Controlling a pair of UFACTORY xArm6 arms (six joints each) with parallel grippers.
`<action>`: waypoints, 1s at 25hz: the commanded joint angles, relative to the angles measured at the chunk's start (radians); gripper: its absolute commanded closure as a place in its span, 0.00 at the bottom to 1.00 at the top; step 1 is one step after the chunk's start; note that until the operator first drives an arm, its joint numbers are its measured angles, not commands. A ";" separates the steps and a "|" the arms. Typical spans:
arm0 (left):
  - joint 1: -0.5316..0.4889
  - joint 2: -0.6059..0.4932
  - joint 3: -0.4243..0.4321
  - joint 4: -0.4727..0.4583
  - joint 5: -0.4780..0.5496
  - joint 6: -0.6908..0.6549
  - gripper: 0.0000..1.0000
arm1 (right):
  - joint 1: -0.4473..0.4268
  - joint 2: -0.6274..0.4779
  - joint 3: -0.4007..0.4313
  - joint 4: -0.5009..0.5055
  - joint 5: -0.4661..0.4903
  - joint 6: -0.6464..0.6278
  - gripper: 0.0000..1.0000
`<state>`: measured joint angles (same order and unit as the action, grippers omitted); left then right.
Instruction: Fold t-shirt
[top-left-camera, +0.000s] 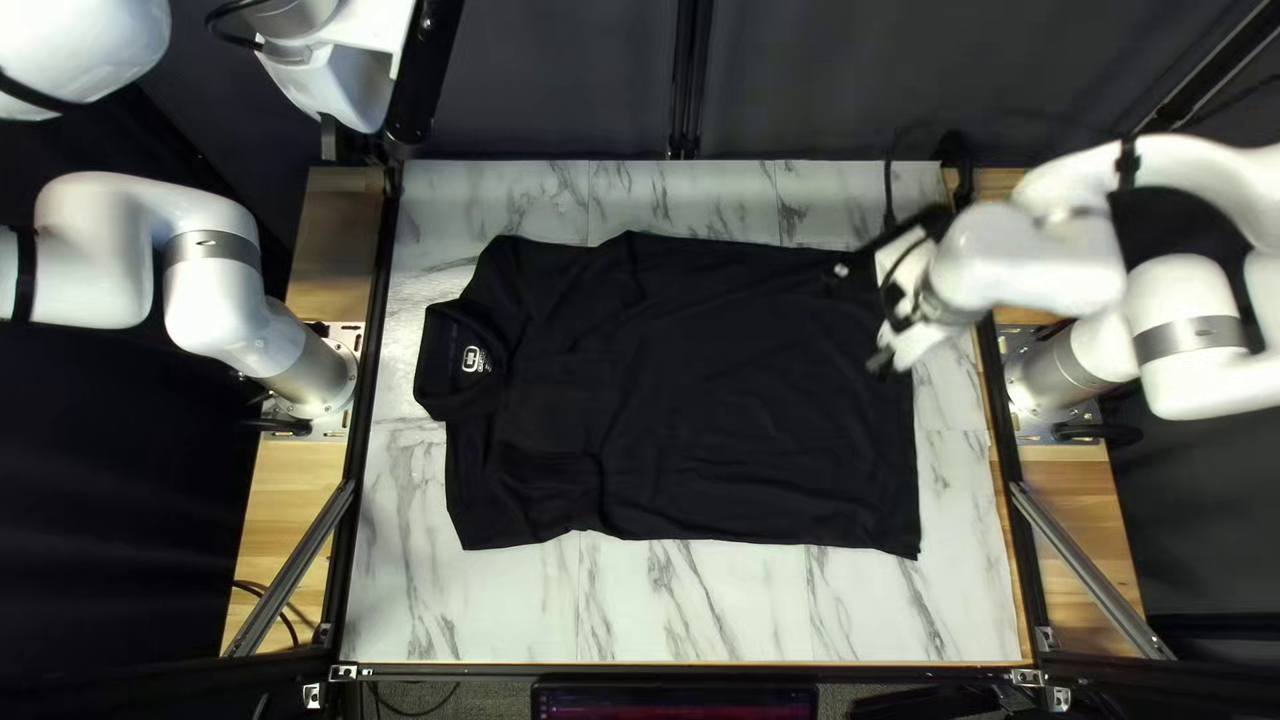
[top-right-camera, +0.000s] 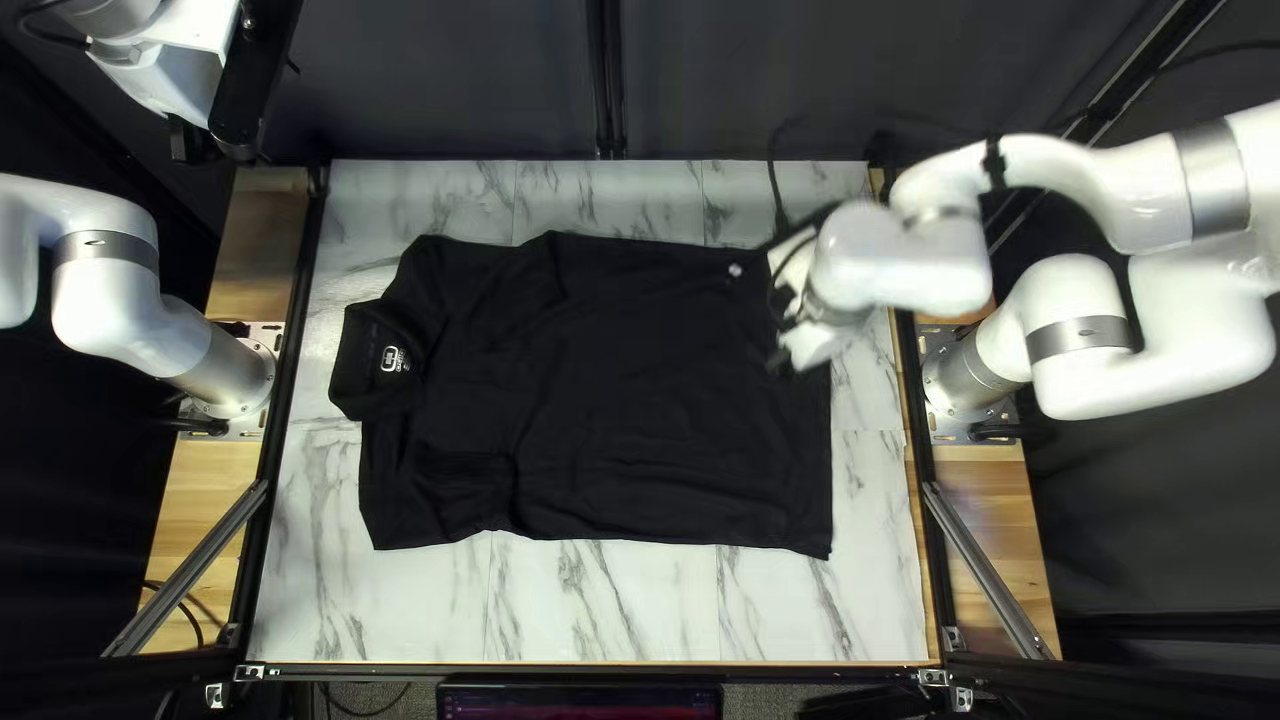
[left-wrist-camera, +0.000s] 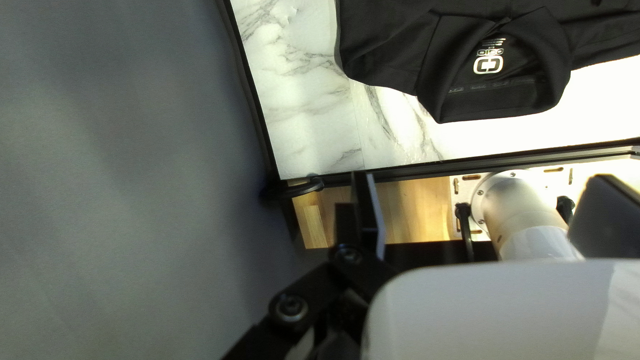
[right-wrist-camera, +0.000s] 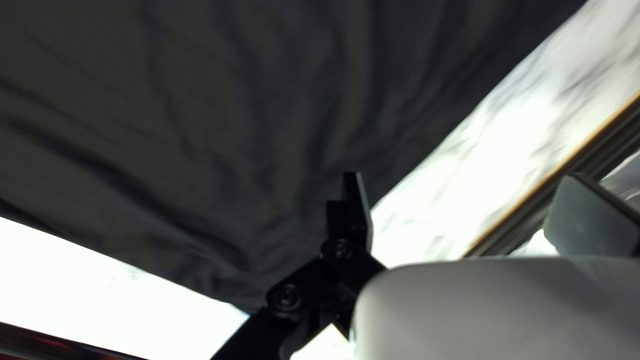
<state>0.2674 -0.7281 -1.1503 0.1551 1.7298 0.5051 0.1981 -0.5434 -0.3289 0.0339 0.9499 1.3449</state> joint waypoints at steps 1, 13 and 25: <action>0.000 0.000 0.000 0.000 0.000 0.000 0.00 | 0.144 0.106 -0.035 0.012 -0.110 0.266 0.00; 0.000 0.000 0.000 0.000 0.000 0.000 0.00 | 0.344 0.307 -0.091 0.080 -0.273 0.608 0.00; 0.000 0.000 0.000 0.000 0.000 0.000 0.00 | 0.311 0.167 -0.042 0.052 -0.231 0.371 0.00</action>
<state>0.2675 -0.7281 -1.1503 0.1551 1.7298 0.5051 0.5369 -0.2839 -0.3940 0.1069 0.6804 1.8731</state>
